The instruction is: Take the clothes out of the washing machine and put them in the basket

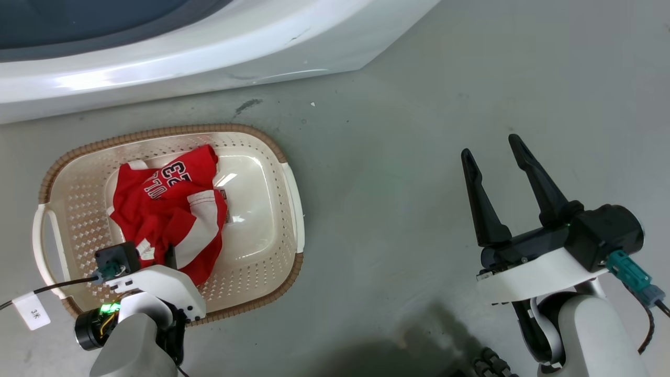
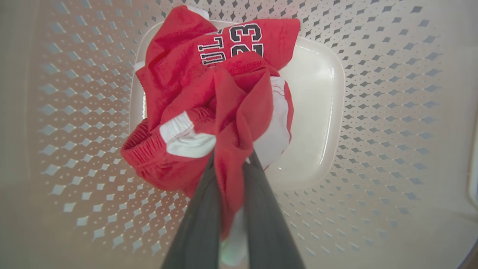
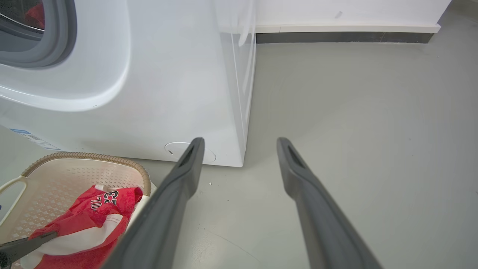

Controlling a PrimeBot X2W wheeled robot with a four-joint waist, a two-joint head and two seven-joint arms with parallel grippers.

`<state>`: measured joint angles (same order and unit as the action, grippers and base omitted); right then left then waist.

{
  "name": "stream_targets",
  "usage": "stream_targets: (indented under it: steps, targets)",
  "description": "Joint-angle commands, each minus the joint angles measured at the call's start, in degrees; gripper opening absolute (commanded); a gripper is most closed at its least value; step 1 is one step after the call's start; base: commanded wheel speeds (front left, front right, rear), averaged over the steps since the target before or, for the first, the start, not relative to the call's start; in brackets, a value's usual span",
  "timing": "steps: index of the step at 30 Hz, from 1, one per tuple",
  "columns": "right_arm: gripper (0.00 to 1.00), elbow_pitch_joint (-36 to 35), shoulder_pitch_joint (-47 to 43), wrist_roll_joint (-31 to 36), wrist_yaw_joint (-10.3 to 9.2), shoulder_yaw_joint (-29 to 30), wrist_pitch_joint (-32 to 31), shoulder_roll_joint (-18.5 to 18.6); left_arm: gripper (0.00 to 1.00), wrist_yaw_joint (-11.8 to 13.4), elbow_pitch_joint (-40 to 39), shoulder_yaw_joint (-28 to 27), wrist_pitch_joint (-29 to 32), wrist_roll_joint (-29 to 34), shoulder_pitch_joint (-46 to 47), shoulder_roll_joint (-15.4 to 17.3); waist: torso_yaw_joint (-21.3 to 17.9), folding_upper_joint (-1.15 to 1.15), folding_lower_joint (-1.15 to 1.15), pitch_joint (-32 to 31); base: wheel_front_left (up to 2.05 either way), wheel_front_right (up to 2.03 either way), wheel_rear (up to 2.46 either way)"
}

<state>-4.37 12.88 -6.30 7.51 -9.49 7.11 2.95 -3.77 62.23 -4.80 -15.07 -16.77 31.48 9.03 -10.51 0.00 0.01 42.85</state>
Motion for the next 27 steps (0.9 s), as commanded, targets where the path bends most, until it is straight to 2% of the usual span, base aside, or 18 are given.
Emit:
stream_targets:
  steps: [1,2,3,16,21,27]
  targets:
    - [1.0,0.73,0.82,-0.34,-0.04,0.0,0.64,-0.13,0.15,0.16,0.99,-0.44,-0.14,0.06,0.63,0.39,-0.3,0.0,-0.01,-0.36,0.0,0.0,0.0]
    - [1.0,1.14,0.91,-0.41,-0.04,0.06,0.82,-0.14,0.43,0.38,1.18,-0.46,-0.14,0.31,0.6,0.46,-0.21,0.0,-0.01,-0.84,0.0,0.0,0.0]
    - [1.0,1.51,1.0,-0.27,-0.04,0.12,1.07,-0.14,0.98,0.27,1.41,-0.55,-0.14,0.35,0.39,0.25,-0.08,0.0,-0.01,-1.46,0.0,0.0,0.0]
    - [1.0,4.75,-2.85,1.42,-0.04,0.79,1.38,-0.12,1.0,-1.3,-5.21,-1.56,-0.14,1.96,-9.2,-3.64,3.75,0.0,-0.01,-18.17,0.0,0.0,0.0]
    - [1.0,5.03,-6.07,2.12,-0.04,2.35,0.0,-0.12,1.0,-2.14,-11.03,-1.13,-0.13,3.49,-14.47,-4.95,5.45,0.0,-0.01,-25.05,0.0,0.0,0.0]
    - [1.0,3.95,-9.63,1.98,-0.04,3.79,-1.54,-0.12,1.0,-2.34,-19.69,-0.75,-0.14,5.0,-19.27,-5.85,7.16,0.0,-0.01,-30.13,0.0,0.0,0.0]
